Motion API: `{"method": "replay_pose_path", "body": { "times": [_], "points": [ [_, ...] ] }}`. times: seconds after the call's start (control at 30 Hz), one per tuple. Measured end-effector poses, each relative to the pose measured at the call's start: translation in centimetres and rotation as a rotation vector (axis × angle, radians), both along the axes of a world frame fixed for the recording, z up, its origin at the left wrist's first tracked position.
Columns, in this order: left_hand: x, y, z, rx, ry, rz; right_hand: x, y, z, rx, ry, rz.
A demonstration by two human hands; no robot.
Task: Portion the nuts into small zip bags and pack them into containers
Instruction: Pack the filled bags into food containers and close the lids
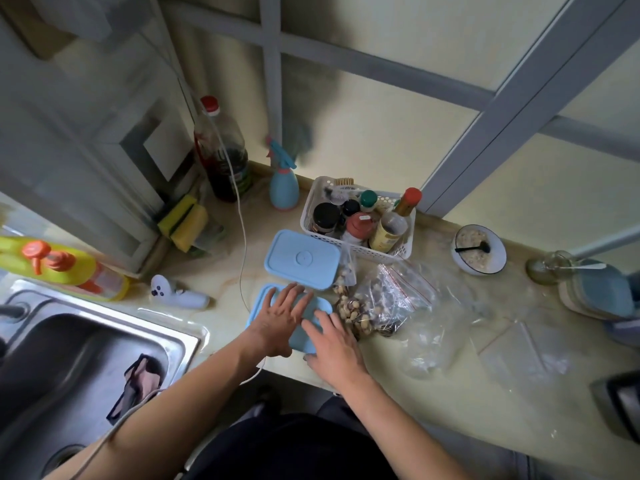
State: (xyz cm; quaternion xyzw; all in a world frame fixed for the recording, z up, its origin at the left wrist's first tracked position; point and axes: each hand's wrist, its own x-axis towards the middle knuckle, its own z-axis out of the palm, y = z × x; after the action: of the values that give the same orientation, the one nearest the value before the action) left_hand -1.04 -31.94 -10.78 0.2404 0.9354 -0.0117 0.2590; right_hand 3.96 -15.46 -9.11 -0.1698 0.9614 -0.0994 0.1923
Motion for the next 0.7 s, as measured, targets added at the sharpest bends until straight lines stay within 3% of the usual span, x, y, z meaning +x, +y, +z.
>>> {"method": "replay_pose_path", "body": {
  "times": [0.2,0.33,0.43,0.57,0.7],
  "points": [
    [-0.4,-3.2,0.3,0.222,-0.031,0.270,0.7,-0.4,-0.4,0.039,0.092,-0.091],
    [-1.3,-5.0,0.9,0.422,-0.196,0.658,0.7,-2.2,-0.2,0.127,0.069,-0.175],
    [-1.7,-6.3,0.4,0.523,-0.270,0.906,0.1,-4.3,0.7,0.074,0.052,-0.152],
    [-0.5,-7.5,0.5,0.563,-0.362,0.821,-0.3,-7.6,1.4,0.035,-0.037,-0.032],
    [0.6,-8.3,-0.1,0.634,-0.353,0.720,-0.5,-10.3,1.6,0.272,-0.031,0.057]
  ]
}}
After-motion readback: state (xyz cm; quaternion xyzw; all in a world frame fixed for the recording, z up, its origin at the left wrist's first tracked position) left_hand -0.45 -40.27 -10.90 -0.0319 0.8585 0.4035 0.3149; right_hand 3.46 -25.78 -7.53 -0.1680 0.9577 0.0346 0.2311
